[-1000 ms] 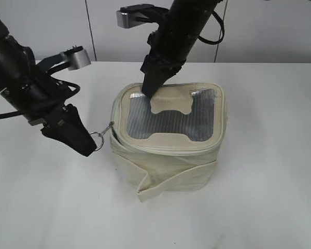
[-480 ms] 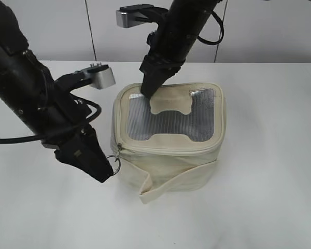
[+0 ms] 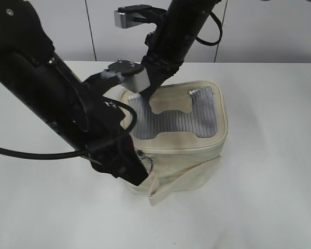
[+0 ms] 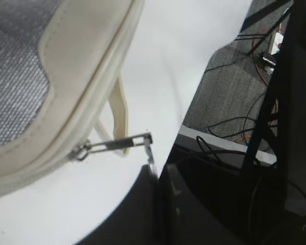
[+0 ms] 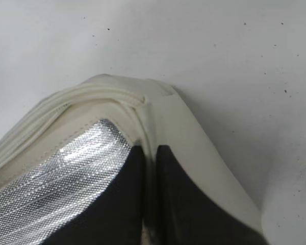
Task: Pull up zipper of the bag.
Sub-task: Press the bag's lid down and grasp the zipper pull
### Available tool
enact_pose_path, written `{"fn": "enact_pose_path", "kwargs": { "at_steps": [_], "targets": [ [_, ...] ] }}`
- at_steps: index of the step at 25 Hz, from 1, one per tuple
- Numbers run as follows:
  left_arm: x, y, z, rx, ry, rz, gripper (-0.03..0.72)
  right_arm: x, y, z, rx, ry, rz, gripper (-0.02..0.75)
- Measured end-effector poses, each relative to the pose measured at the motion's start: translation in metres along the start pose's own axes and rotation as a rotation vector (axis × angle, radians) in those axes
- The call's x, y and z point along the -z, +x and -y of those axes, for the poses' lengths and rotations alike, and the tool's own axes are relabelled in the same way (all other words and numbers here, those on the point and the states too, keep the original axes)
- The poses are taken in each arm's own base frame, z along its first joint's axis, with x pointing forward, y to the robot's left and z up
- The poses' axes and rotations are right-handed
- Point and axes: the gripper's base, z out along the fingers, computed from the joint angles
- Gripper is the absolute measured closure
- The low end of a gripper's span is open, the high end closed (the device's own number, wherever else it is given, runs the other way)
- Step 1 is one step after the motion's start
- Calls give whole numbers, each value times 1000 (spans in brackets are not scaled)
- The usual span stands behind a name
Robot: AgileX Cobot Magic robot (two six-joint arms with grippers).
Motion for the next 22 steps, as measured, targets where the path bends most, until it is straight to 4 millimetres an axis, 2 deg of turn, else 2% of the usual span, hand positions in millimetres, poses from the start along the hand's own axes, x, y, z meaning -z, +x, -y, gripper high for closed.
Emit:
{"fn": "enact_pose_path", "kwargs": {
  "at_steps": [8,14,17,22],
  "targets": [
    [-18,-17,23,-46,-70,136,688,0,0,0,-3,-4,4,697],
    [-22,-29,31,-27,-103,252,688,0,0,0,8,-9,9,696],
    [-26,-31,33,-17,-104,267,688,0,0,1,13,-10,8,696],
    [-47,-33,38,-13,-83,239,688,0,0,0,12,-13,10,696]
  ]
}}
